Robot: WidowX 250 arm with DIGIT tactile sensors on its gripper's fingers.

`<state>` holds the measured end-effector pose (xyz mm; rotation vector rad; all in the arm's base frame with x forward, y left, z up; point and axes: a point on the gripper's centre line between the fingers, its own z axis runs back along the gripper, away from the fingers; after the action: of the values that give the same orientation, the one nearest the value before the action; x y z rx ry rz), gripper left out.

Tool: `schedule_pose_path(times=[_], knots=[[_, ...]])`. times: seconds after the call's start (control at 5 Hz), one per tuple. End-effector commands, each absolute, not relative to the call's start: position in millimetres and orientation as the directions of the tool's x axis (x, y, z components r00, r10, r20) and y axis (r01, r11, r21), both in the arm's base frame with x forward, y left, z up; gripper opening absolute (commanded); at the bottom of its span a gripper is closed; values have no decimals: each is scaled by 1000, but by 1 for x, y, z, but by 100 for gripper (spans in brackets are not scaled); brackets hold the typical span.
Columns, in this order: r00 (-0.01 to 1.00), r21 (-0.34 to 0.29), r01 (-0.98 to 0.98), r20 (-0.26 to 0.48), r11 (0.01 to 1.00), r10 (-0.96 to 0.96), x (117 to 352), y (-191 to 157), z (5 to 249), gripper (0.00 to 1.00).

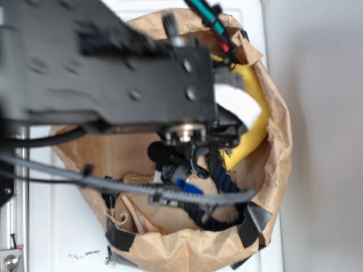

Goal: Grab the blue rope.

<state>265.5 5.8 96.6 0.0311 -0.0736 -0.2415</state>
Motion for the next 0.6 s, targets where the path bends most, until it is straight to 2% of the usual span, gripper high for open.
schedule_pose_path(times=[0.0,0.2,0.4], knots=[[929,138,344,96,929,-358,261,-19,72,100],[918,171,361,107,917,-381,254,-34,61,100],[911,161,386,89,908,-403,254,-41,48,100]])
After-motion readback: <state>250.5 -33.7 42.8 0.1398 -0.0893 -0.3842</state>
